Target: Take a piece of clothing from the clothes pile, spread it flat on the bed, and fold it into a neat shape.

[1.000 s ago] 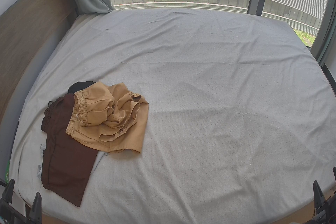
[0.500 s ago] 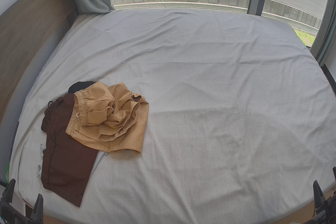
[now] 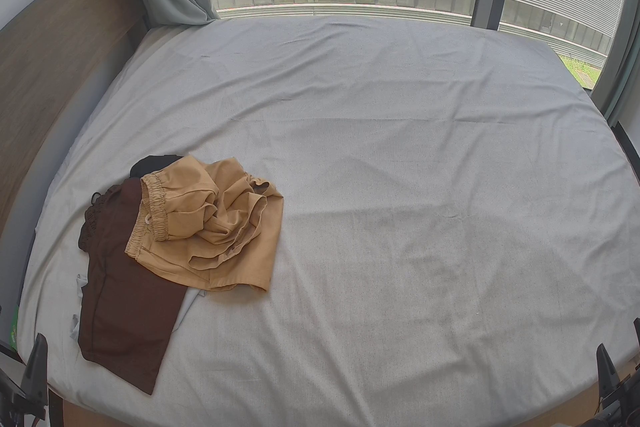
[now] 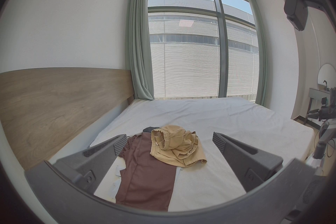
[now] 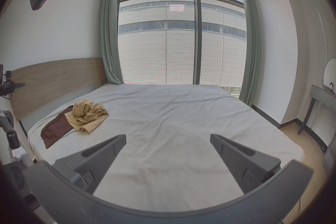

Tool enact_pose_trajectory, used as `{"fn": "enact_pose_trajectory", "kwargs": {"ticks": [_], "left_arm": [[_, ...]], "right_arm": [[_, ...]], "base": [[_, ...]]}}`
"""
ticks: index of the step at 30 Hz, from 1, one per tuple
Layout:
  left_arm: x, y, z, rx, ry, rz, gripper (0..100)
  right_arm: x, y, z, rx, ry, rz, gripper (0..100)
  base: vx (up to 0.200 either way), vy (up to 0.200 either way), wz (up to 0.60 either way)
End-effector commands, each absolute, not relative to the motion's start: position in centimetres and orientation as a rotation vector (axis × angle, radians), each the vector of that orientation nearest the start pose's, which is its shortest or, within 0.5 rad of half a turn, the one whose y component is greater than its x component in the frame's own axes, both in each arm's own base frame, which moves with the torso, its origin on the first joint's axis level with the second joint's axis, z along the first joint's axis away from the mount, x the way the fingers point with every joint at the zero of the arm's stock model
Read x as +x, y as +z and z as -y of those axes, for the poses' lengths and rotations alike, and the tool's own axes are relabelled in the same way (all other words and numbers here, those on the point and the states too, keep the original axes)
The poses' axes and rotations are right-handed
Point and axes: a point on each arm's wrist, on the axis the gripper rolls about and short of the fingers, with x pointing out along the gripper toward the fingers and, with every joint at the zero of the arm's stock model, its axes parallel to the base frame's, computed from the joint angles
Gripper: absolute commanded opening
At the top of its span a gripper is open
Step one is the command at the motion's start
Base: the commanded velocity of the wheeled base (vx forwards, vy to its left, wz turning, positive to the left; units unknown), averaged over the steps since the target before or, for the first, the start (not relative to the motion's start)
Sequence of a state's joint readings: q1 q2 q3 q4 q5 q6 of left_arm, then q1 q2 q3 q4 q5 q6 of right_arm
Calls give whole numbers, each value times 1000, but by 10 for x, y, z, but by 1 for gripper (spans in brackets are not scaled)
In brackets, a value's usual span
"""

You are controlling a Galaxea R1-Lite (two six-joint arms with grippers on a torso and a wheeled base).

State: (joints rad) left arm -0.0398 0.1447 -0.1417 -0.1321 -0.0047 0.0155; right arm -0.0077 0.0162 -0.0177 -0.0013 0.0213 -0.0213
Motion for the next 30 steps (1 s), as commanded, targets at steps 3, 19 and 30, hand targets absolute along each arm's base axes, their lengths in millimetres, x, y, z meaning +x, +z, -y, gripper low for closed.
{"fn": "enact_pose_trajectory", "kwargs": {"ticks": [3,19,30], "left_arm": [[0,142,0,2,-78,29,100],[28,163,9,-217,-322,-131,100],[52,173,16,-218,-385,-224,100]], "right_arm": [[-23,76,-1,-21,14,2,100],[-23,76,-1,-21,14,2,100],[-23,76,-1,-21,14,2,100]], "base": [[0,0,0],[0,0,0],[0,0,0]]}}
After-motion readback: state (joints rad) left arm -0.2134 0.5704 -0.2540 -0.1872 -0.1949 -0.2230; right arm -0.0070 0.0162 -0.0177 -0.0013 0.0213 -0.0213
